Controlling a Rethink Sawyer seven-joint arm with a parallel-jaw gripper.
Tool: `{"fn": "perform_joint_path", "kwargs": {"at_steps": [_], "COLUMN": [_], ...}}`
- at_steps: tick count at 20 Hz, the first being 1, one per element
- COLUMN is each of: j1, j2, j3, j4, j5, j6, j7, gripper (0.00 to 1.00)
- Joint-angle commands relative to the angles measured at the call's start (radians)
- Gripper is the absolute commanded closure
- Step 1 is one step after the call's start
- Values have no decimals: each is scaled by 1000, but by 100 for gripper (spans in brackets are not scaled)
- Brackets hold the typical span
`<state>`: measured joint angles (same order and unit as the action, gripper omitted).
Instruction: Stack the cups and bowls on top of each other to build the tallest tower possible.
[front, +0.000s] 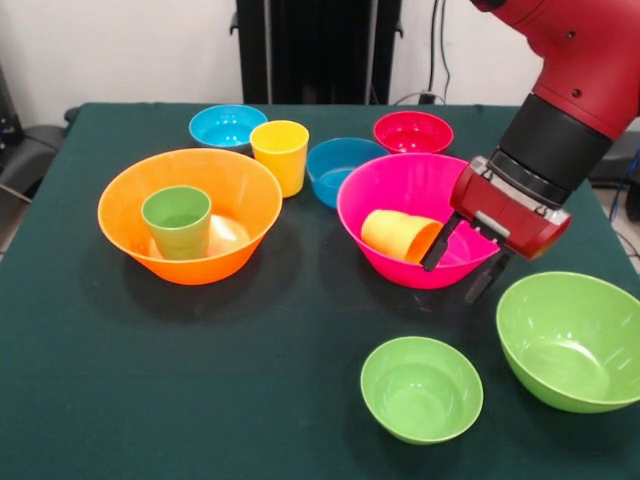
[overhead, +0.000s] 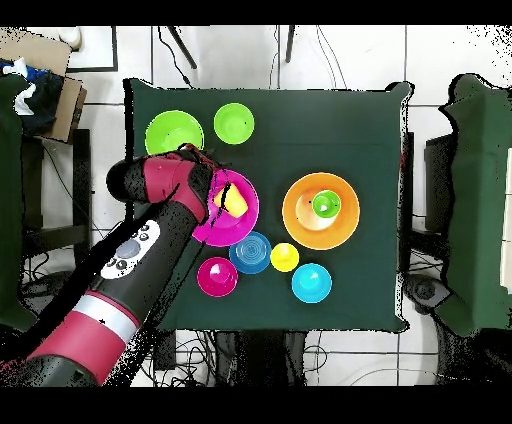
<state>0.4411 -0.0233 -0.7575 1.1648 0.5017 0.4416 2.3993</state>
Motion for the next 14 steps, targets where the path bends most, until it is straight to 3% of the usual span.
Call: {"fn": "perform_joint_path", "kwargs": {"at_steps": [1, 14], "j1": [-25, -19], "j2": [26, 33], "j3": [115, 125], "j4": [15, 54], "j5": [-19, -33], "j6": [-59, -138], "j7": [135, 121], "gripper": [0, 0]}}
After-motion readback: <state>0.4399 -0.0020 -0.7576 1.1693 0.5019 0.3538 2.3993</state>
